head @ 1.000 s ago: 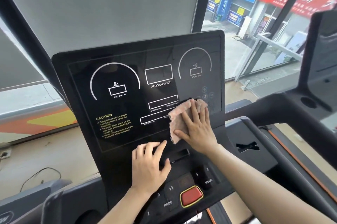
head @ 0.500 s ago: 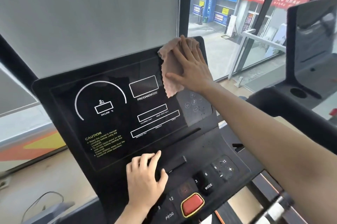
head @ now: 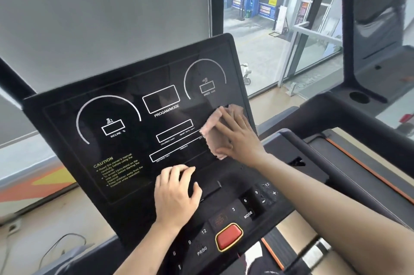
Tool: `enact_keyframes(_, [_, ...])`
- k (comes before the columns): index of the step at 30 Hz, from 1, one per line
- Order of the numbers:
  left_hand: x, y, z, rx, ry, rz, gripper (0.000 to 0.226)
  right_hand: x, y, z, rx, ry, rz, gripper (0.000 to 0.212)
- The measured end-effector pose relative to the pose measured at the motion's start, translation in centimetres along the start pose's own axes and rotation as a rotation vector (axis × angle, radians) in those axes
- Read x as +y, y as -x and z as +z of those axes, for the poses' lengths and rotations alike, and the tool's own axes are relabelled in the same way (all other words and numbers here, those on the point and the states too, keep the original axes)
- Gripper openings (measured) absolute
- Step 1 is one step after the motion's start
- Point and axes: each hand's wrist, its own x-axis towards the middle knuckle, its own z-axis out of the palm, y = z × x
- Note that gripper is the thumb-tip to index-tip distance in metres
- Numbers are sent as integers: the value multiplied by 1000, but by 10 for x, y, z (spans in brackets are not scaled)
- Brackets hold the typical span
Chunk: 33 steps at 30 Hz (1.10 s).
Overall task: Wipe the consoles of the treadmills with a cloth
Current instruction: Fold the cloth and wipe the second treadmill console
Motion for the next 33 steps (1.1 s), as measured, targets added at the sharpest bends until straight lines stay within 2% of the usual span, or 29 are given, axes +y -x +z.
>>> enact_keyframes(3, [20,-35,2,-22,129,258,34,3,10,1,-3,-142,-27,99])
enact_keyframes(6, [41,-67,8,-34,162,458,35,6,21,-9,55,-351,-17,78])
enact_keyframes(9, [54,-90,21,-38,110,615,41,10,33,-20,91,-475,81,55])
enact_keyframes(11, [55,-104,32,-125,-2,709,44,15,39,-21,99,-504,116,53])
enact_keyframes(14, [49,-120,43,-345,-244,740,57,27,51,-15,134,-490,205,52])
enact_keyframes(17, [52,-131,49,-436,-396,717,60,38,66,-3,213,-503,461,56])
enact_keyframes(19, [62,-139,52,-463,-475,724,59,44,75,9,157,-597,673,65])
enact_keyframes(21, [74,-149,52,-470,-553,739,58,48,84,24,37,-722,811,70])
enact_keyframes(23, [83,-162,51,-470,-602,750,56,50,92,36,-18,-766,827,67])
enact_keyframes(28, [85,-199,41,-408,-674,823,57,53,99,41,-4,-798,843,66])
enact_keyframes(33, [68,-246,8,-285,-691,749,63,55,96,34,-17,-817,825,58])
